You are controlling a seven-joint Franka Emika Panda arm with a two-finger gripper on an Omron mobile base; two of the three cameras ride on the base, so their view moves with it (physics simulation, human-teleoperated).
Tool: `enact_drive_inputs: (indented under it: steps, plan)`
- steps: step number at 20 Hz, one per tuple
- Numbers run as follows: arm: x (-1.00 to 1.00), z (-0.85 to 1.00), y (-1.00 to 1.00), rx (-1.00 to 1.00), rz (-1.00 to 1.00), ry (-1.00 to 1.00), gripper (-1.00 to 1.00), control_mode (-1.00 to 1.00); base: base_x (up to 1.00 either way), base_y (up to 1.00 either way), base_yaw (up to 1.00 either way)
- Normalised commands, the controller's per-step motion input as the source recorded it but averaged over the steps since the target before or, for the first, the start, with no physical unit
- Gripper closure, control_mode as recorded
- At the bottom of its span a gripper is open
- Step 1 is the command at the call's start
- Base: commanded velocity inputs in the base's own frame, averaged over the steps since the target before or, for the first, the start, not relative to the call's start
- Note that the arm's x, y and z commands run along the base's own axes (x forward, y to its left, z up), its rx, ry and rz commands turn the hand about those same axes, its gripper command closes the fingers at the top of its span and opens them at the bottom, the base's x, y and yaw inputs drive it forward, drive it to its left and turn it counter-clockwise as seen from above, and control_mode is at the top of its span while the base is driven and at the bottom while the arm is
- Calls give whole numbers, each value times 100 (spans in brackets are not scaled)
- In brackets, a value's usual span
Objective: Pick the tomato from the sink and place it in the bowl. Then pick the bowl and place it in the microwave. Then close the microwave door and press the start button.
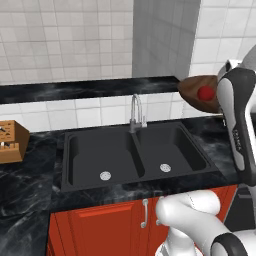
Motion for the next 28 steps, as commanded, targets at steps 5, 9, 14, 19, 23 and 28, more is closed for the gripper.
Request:
enact_drive_inputs:
  steps: [5,9,14,19,23,28]
  plan:
    - [0,-10,-11,0,4,-1,100,-100,0,0,0]
    - [0,-9,0,0,5,-1,100,-100,0,0,0]
    - [0,-4,0,-1,4,0,100,-100,0,0,0]
    - [-4,0,1,-4,0,0,100,100,-9,0,0]
    - [0,0,0,0,0,0,100,100,-87,-28,0]
    - [0,0,0,0,0,0,100,100,-57,-22,-13]
